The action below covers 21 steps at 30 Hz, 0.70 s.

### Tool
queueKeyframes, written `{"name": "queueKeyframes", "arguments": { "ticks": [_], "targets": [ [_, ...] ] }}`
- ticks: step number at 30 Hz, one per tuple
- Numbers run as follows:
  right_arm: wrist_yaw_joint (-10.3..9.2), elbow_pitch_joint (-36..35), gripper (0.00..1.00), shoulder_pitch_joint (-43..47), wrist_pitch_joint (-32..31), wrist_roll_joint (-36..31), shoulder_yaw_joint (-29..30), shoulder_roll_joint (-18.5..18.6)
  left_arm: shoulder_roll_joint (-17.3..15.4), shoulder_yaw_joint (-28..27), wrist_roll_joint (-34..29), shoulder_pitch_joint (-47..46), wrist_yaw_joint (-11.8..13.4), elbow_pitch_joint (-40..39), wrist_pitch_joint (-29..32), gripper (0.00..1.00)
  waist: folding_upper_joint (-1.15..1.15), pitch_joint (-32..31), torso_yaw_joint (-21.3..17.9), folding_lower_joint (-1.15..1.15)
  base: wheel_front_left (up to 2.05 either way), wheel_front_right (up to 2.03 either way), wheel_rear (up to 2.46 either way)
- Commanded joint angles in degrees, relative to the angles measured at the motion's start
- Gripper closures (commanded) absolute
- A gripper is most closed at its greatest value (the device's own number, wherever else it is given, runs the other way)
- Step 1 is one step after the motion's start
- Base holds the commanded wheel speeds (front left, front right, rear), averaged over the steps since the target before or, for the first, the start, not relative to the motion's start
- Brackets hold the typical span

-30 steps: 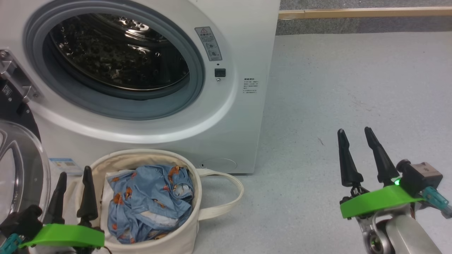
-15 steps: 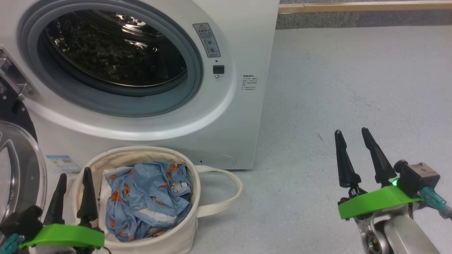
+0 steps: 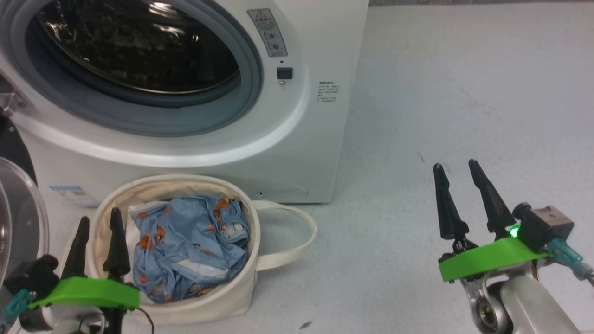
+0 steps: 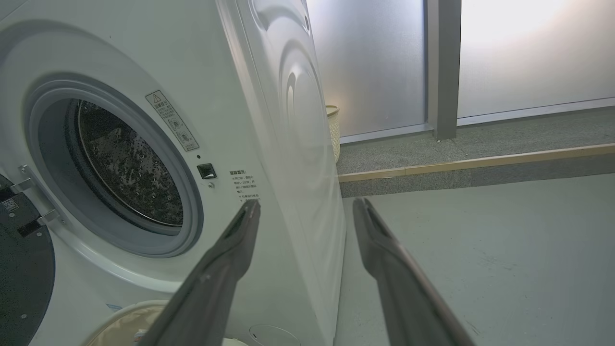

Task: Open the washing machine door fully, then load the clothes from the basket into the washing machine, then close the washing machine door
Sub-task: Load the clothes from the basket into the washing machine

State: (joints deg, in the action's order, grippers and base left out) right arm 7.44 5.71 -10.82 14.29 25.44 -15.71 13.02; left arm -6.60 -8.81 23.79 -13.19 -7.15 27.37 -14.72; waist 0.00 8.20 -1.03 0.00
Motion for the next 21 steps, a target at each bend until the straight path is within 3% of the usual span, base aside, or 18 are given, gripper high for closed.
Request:
{"name": "queueKeyframes", "arguments": {
  "ticks": [1, 12, 21],
  "targets": [
    [0.05, -1.9, 0.0, -2.0, 0.7, -0.6, -0.7, 0.7, -0.9, -2.2, -0.2, -2.9, -0.3, -0.7, -0.3, 0.0, 0.0, 1.4, -0.2, 0.0, 0.0, 0.0, 0.0],
    [0.05, -4.1, 0.0, -4.5, 0.7, -0.8, 1.3, -0.2, -1.1, -1.8, -2.0, -12.0, -0.3, 10.6, -0.3, 0.0, 0.0, 11.0, -1.0, 0.0, 0.0, 0.0, 0.0],
    [0.05, -5.7, 0.0, -7.4, 0.7, -1.3, 1.6, -0.3, -1.8, 1.5, -0.7, -21.0, -0.3, 26.9, -0.3, 0.0, 0.0, 19.1, -3.2, 0.0, 0.0, 0.0, 0.0]
  ]
}}
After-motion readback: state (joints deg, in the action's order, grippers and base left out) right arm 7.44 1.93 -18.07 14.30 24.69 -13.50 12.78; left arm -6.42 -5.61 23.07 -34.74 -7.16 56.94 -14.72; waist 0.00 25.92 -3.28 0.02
